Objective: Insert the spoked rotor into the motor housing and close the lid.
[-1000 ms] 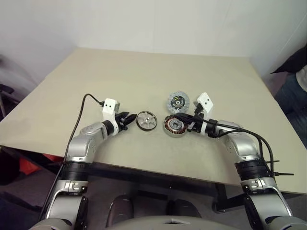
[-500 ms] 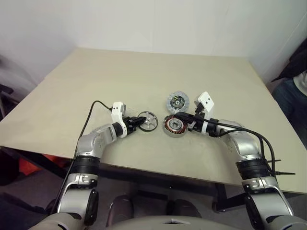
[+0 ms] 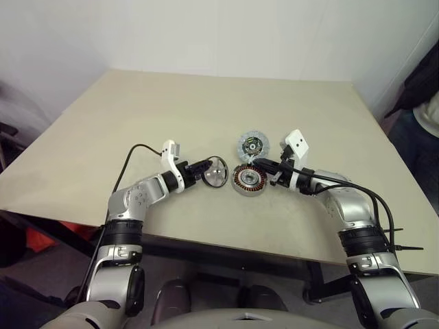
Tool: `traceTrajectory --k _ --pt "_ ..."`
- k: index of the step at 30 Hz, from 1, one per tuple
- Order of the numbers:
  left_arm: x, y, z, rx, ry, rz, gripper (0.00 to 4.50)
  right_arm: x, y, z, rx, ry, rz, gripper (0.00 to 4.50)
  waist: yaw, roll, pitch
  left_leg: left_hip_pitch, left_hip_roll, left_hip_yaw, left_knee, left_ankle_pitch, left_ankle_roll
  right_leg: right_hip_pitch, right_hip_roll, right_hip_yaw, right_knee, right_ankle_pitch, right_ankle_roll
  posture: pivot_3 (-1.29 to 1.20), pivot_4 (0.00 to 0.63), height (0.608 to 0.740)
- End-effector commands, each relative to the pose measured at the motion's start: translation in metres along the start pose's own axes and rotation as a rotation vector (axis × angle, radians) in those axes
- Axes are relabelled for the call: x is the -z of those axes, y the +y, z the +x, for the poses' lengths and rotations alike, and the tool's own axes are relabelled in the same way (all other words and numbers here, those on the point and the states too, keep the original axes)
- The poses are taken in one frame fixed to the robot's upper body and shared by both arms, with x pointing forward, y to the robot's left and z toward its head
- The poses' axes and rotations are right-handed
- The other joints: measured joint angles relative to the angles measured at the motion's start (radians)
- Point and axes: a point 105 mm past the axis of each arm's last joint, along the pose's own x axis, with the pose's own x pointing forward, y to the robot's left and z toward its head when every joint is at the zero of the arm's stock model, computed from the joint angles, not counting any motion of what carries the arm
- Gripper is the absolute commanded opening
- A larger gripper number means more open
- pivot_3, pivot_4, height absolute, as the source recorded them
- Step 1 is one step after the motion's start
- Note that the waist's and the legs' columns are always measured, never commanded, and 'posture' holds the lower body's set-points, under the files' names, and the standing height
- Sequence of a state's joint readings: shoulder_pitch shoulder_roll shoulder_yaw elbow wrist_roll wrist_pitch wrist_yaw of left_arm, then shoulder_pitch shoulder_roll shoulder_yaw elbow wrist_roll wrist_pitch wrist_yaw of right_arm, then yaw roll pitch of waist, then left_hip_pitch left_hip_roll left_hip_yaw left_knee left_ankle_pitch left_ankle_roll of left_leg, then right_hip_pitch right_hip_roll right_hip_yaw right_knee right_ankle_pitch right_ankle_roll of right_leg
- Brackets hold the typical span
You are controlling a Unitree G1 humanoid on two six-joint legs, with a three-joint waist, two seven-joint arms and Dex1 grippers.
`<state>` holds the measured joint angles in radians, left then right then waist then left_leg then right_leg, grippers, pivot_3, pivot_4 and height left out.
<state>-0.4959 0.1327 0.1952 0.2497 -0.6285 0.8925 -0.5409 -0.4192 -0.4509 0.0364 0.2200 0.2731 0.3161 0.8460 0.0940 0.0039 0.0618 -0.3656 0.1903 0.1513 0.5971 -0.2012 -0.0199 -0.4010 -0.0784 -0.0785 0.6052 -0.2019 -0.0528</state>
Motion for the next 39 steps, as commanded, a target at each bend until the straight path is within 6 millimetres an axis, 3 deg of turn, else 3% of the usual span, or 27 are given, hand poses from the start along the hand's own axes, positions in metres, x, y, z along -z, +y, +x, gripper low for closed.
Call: traceTrajectory --k 1,9,13,20,32,39 --pt "-0.005 -0.001 -0.005 -0.001 -0.022 -0.027 0.46 -0.02 -0.024 -0.008 0.092 -0.034 -0.054 0.0 0.0 0.0 0.0 0.0 0.0 0.0 0.0 0.0 0.0 0.0 0.0 0.0 0.0 0.0 0.0 0.0 0.0 0.74" --pt "-0.013 -0.035 0.011 0.167 -0.087 -0.258 0.46 -0.023 -0.069 -0.029 0.279 -0.003 -0.081 0.0 0.007 0.0 0.0 -0.002 -0.002 0.001 0.0 -0.001 0.001 0.0 0.0 0.0 -0.001 0.003 -0.005 0.0 0.0 0.74" --pt "-0.022 -0.044 0.026 0.257 -0.117 -0.495 0.46 -0.023 -0.09 -0.04 0.386 0.014 -0.087 0.0 0.01 -0.001 0.0 -0.003 -0.002 0.002 0.001 -0.001 0.002 -0.001 -0.001 -0.001 -0.001 0.003 -0.005 0.0 0.0 0.74" --pt "-0.024 -0.054 0.034 0.32 -0.042 -0.593 0.46 -0.022 -0.087 -0.043 0.387 0.008 -0.091 0.0 0.003 -0.001 0.0 -0.003 -0.002 0.002 0.001 0.0 0.006 -0.001 0.0 -0.001 -0.001 0.003 -0.005 0.0 0.0 0.74" --pt "0.013 -0.061 0.071 0.292 0.142 -0.715 0.46 -0.019 -0.086 -0.046 0.393 0.002 -0.093 0.0 0.012 -0.001 0.001 -0.003 -0.004 0.001 0.001 0.0 0.008 -0.001 -0.002 -0.001 -0.002 0.003 -0.005 0.0 0.0 0.74" --pt "0.022 -0.066 0.081 0.29 0.181 -0.695 0.46 -0.021 -0.085 -0.047 0.396 -0.006 -0.096 0.0 0.012 -0.001 0.001 -0.004 -0.004 0.001 0.001 -0.001 0.009 -0.001 -0.002 -0.001 -0.003 0.002 -0.004 0.0 0.0 0.74"
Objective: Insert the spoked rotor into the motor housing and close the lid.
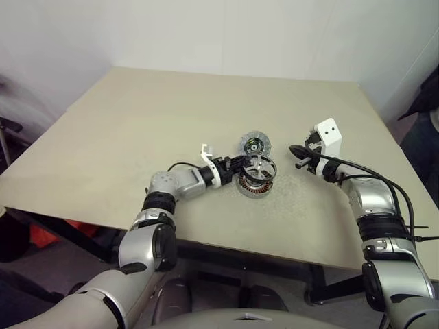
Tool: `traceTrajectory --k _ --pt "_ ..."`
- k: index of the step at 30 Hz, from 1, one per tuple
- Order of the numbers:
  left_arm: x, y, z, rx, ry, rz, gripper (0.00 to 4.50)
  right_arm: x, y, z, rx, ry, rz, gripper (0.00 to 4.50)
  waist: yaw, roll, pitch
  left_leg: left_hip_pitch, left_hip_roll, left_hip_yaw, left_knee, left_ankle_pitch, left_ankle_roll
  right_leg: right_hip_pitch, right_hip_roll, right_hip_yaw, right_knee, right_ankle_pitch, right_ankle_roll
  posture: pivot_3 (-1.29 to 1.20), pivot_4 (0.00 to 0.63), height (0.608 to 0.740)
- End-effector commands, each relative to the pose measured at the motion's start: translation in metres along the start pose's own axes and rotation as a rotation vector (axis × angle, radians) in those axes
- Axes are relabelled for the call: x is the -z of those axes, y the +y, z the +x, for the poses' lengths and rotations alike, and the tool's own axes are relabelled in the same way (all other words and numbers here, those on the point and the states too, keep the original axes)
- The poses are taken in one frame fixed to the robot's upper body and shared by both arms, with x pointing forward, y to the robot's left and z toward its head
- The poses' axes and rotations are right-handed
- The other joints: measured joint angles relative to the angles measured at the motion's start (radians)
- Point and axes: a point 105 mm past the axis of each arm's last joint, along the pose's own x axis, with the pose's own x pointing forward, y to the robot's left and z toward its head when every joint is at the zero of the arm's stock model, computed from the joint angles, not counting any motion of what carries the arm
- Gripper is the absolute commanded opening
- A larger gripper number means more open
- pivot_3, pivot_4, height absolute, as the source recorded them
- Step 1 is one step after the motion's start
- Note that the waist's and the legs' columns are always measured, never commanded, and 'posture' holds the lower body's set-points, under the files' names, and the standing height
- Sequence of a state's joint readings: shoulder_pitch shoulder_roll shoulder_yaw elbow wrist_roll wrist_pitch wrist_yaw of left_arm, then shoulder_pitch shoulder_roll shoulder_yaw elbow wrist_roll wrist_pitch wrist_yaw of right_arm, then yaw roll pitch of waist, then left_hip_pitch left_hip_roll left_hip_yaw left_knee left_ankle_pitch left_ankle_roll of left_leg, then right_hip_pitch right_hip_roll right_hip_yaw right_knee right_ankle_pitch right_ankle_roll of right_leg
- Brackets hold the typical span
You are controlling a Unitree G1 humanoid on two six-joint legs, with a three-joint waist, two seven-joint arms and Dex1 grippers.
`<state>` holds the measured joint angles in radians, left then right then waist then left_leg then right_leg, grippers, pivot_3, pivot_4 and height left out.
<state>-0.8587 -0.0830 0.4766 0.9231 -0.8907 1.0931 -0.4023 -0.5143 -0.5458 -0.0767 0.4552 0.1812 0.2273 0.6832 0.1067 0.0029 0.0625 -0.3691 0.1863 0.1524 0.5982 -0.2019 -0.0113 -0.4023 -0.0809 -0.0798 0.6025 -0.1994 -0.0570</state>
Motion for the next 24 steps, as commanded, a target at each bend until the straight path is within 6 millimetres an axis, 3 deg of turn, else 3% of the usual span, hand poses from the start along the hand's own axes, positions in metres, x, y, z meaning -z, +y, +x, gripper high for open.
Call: traceTrajectory --k 1,19,20,23,24 --pt "-0.001 -0.012 0.008 0.027 0.016 0.045 0.46 -0.021 -0.006 -0.005 0.024 -0.078 -0.032 0.0 0.0 0.0 0.0 0.0 0.0 0.0 0.0 0.0 0.0 0.0 0.0 0.0 0.0 0.0 0.0 0.0 0.0 0.74" --pt "-0.003 0.007 -0.001 -0.055 0.008 0.104 0.46 -0.023 -0.005 0.0 0.026 -0.088 -0.043 0.0 0.0 0.0 0.0 0.0 0.0 0.0 0.0 0.0 0.0 0.0 0.0 0.0 0.0 0.0 0.0 0.0 0.0 0.74" --pt "-0.002 0.008 -0.001 -0.061 0.013 0.108 1.19 -0.023 -0.004 0.001 0.025 -0.088 -0.044 0.0 0.0 0.0 0.0 0.0 0.0 0.0 0.0 0.0 0.0 0.0 0.0 0.0 0.0 0.0 0.0 0.0 0.0 0.74" --pt "0.0 0.008 -0.002 -0.056 0.021 0.093 2.02 -0.023 -0.004 0.002 0.023 -0.088 -0.045 0.0 0.0 0.0 0.0 0.001 0.0 0.0 0.0 0.0 0.0 0.001 0.0 0.0 0.0 0.0 0.0 0.0 0.0 0.74" --pt "0.0 0.008 -0.003 -0.052 0.023 0.084 2.02 -0.023 -0.004 0.002 0.022 -0.088 -0.046 0.0 0.0 0.0 0.0 0.001 0.0 0.0 0.0 0.0 0.0 0.001 0.0 0.0 0.0 0.0 0.0 0.0 0.0 0.74"
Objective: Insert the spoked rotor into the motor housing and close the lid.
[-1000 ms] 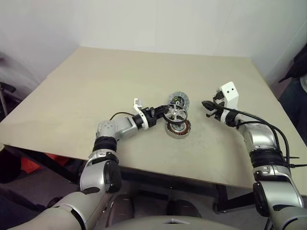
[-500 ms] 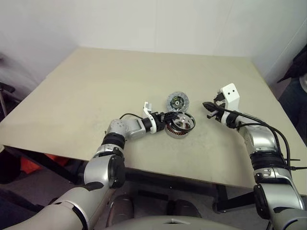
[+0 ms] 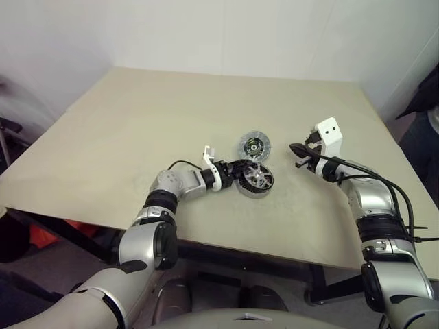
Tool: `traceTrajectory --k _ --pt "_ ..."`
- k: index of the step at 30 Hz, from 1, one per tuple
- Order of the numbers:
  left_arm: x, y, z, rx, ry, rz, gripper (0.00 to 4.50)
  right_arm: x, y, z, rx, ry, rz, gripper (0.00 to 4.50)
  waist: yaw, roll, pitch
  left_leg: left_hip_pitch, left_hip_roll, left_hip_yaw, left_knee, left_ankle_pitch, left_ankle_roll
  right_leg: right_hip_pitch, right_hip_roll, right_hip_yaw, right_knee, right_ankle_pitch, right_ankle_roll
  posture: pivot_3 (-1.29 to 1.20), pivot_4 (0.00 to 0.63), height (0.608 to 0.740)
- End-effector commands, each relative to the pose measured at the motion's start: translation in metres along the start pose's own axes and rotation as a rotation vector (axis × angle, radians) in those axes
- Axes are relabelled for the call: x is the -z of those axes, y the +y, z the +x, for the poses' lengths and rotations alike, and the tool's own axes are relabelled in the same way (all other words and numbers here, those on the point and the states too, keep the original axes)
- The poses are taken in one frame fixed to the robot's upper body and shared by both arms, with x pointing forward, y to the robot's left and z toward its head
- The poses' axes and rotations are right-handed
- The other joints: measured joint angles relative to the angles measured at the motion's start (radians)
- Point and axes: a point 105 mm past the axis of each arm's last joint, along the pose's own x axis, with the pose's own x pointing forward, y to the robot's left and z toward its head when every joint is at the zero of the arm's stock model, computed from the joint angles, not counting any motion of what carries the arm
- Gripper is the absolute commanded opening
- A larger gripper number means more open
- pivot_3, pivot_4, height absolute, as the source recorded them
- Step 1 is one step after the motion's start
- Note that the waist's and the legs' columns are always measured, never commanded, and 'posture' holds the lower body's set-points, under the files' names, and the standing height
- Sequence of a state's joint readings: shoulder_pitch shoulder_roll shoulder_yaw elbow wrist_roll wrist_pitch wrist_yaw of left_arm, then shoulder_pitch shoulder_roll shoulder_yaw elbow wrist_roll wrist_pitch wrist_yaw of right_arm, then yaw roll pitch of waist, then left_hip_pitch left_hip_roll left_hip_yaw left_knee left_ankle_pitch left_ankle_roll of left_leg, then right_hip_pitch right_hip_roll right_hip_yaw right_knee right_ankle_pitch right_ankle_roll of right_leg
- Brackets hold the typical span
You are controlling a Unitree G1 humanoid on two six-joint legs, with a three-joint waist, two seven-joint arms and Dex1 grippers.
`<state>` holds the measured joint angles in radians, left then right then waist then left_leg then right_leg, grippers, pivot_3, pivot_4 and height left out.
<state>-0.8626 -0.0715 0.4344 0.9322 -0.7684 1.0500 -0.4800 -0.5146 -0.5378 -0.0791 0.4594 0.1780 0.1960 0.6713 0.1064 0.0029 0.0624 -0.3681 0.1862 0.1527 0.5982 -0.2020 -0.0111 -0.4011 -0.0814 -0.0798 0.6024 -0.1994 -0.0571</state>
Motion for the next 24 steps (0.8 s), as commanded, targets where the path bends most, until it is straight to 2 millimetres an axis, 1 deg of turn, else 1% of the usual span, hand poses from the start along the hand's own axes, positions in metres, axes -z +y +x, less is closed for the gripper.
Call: traceTrajectory --k 1,4,7,12,14,15,17,19,21,23,24 --pt "0.0 -0.003 -0.003 0.01 0.012 -0.009 2.02 -0.02 -0.004 0.001 0.01 -0.065 -0.033 0.0 0.0 0.0 0.0 0.001 0.0 0.0 0.0 0.0 0.0 0.001 0.0 0.0 0.0 0.0 0.0 0.0 0.0 0.74" --pt "-0.006 -0.006 -0.014 0.014 0.008 0.006 2.02 -0.019 -0.003 0.001 0.003 -0.064 -0.031 0.0 -0.002 0.0 0.0 0.001 0.0 0.0 0.0 0.0 0.0 0.001 0.0 0.0 0.0 0.0 0.0 0.0 0.0 0.74" --pt "-0.013 -0.009 -0.033 0.007 -0.005 0.053 2.02 -0.02 0.001 0.001 -0.025 -0.072 -0.021 0.0 -0.008 0.0 0.0 0.001 0.001 0.0 -0.001 0.0 0.0 0.0 0.0 0.0 0.0 0.0 0.0 0.0 0.0 0.74" --pt "-0.024 -0.012 -0.067 -0.017 -0.055 0.106 2.02 -0.026 0.016 0.0 -0.111 -0.099 -0.015 0.0 -0.009 0.0 0.0 0.0 0.002 0.0 -0.001 0.0 0.0 -0.001 0.0 0.0 0.0 0.0 0.0 0.0 0.0 0.74" --pt "-0.025 -0.012 -0.074 -0.023 -0.071 0.114 2.02 -0.028 0.022 0.0 -0.147 -0.111 -0.011 0.0 -0.009 0.0 0.0 0.0 0.001 0.0 -0.001 0.0 0.0 -0.001 0.0 0.0 0.0 0.0 0.0 0.0 0.0 0.74" --pt "-0.026 -0.012 -0.077 -0.03 -0.079 0.122 2.02 -0.031 0.028 -0.001 -0.179 -0.125 -0.007 0.0 -0.008 0.0 0.0 0.0 0.001 0.0 -0.001 0.0 0.0 -0.001 0.0 0.0 0.0 0.0 0.0 0.0 0.0 0.74" --pt "-0.027 -0.015 -0.083 -0.028 -0.11 0.136 2.02 -0.039 0.048 -0.005 -0.281 -0.163 0.007 0.0 -0.006 0.0 0.0 0.0 0.001 0.0 -0.001 -0.001 -0.001 -0.001 0.0 0.0 0.0 0.0 0.0 0.0 0.0 0.74" --pt "-0.028 -0.017 -0.086 -0.024 -0.137 0.14 2.02 -0.041 0.061 -0.008 -0.341 -0.174 0.015 0.0 -0.006 0.0 0.0 0.0 0.002 0.0 -0.001 -0.001 -0.001 -0.001 0.0 0.0 0.0 0.0 0.0 0.0 0.0 0.74" --pt "-0.031 -0.015 -0.086 -0.025 -0.182 0.129 2.02 -0.033 0.076 -0.006 -0.376 -0.155 0.044 0.0 -0.006 0.0 0.0 0.0 0.002 -0.001 -0.001 -0.001 -0.001 0.0 0.0 0.0 -0.001 0.0 0.0 0.0 0.0 0.74" --pt "-0.031 -0.015 -0.087 -0.029 -0.207 0.124 2.02 -0.024 0.083 -0.005 -0.385 -0.126 0.069 0.0 -0.007 0.0 0.0 0.0 0.002 -0.001 -0.001 -0.001 -0.002 0.0 0.0 0.0 -0.001 0.0 0.0 0.0 0.0 0.74" --pt "-0.032 -0.014 -0.088 -0.033 -0.219 0.123 2.02 -0.012 0.088 -0.004 -0.39 -0.087 0.078 0.0 -0.007 0.0 0.0 0.0 0.002 -0.001 -0.001 -0.002 -0.003 0.001 0.0 0.0 -0.001 0.0 0.0 0.0 0.0 0.74"
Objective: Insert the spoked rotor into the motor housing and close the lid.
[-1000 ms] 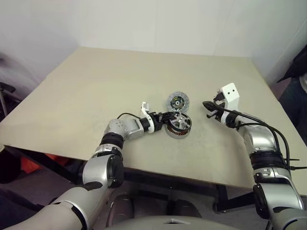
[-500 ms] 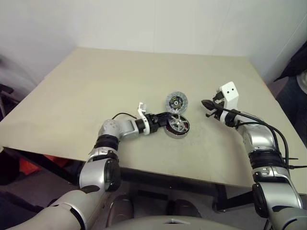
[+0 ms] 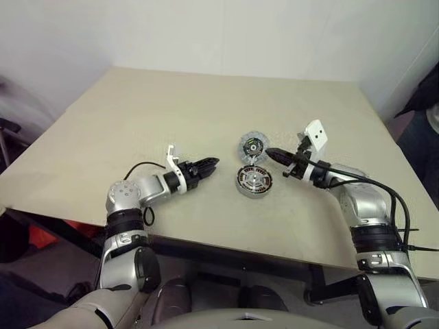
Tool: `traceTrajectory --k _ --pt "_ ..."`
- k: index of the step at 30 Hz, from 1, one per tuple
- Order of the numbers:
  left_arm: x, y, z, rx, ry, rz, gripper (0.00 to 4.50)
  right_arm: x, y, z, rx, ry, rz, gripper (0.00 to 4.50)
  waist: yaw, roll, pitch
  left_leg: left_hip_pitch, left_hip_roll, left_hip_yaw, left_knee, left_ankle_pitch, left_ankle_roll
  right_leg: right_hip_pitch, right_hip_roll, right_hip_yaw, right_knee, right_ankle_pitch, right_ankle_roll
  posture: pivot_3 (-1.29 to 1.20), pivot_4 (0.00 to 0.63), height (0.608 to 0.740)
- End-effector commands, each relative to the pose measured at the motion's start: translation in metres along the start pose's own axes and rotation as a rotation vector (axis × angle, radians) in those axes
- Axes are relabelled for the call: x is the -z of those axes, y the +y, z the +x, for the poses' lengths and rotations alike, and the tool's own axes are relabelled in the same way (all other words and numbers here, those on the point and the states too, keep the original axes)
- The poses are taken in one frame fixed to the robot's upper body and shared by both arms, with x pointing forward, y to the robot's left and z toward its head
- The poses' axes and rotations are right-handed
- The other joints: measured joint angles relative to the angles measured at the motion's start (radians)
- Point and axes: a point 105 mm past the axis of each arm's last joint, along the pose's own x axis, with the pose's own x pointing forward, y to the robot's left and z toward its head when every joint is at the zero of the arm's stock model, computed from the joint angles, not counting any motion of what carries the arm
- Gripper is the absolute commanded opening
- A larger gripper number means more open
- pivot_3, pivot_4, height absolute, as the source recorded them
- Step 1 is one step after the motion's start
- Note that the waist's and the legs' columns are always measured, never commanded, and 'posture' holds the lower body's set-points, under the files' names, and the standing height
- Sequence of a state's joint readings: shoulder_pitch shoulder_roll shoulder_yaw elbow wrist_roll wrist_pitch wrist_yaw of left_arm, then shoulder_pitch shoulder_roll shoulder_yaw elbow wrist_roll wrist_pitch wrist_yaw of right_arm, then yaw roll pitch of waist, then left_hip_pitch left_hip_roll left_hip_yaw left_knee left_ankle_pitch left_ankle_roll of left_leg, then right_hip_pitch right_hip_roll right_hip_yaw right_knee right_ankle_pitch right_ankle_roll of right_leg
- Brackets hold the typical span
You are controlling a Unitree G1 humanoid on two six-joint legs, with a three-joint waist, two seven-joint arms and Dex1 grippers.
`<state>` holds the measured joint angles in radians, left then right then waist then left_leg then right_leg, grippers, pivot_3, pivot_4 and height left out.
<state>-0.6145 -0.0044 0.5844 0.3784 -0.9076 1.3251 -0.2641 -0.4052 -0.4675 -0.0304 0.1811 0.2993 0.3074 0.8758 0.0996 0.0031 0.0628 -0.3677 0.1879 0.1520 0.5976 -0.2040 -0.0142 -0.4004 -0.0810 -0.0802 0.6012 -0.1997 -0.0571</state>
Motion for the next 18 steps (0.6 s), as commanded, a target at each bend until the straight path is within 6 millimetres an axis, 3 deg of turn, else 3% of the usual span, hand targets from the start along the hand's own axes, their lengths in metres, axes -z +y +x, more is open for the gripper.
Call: traceTrajectory --k 1,4,6,12,15,18 --pt "-0.009 -0.008 -0.004 0.02 -0.062 0.021 2.02 0.015 0.012 0.003 -0.025 0.045 0.026 0.0 0.0 0.0 0.0 0.0 0.0 0.0 0.0 0.0 0.0 0.0 0.0 0.0 0.0 0.0 0.0 0.0 0.0 0.74" --pt "-0.016 0.001 -0.006 -0.029 -0.107 0.022 2.02 0.054 0.018 0.003 -0.006 0.176 0.035 0.0 0.0 0.0 0.0 0.0 0.0 0.0 0.0 0.0 0.0 0.0 0.0 0.0 -0.001 -0.002 0.003 0.0 0.0 0.74" --pt "-0.018 0.004 -0.006 -0.044 -0.121 0.022 2.02 0.058 0.013 0.004 0.028 0.188 0.033 0.0 -0.004 0.0 0.0 0.0 0.0 -0.001 -0.001 0.0 0.0 0.001 0.0 0.0 -0.002 -0.003 0.006 0.0 0.0 0.74" --pt "-0.015 0.008 -0.007 -0.054 -0.125 0.026 2.02 0.015 0.011 -0.002 -0.037 0.078 -0.073 0.0 -0.003 0.0 0.0 0.005 0.0 -0.002 -0.001 0.0 -0.001 0.007 0.0 0.0 -0.007 -0.004 0.008 0.0 0.0 0.74" --pt "-0.017 0.01 -0.009 -0.057 -0.133 0.026 2.02 -0.024 0.019 -0.012 -0.141 0.021 -0.192 0.0 -0.002 0.0 0.0 0.001 0.0 -0.002 -0.002 -0.002 0.002 0.006 0.0 0.0 -0.011 -0.002 0.01 0.0 0.0 0.74" --pt "-0.021 0.009 -0.009 -0.054 -0.151 0.025 2.02 -0.035 0.016 -0.019 -0.209 0.109 -0.378 0.0 -0.003 0.0 0.0 0.0 0.0 -0.003 -0.002 -0.003 0.005 0.006 0.0 0.0 -0.012 0.002 0.004 0.0 0.0 0.74"
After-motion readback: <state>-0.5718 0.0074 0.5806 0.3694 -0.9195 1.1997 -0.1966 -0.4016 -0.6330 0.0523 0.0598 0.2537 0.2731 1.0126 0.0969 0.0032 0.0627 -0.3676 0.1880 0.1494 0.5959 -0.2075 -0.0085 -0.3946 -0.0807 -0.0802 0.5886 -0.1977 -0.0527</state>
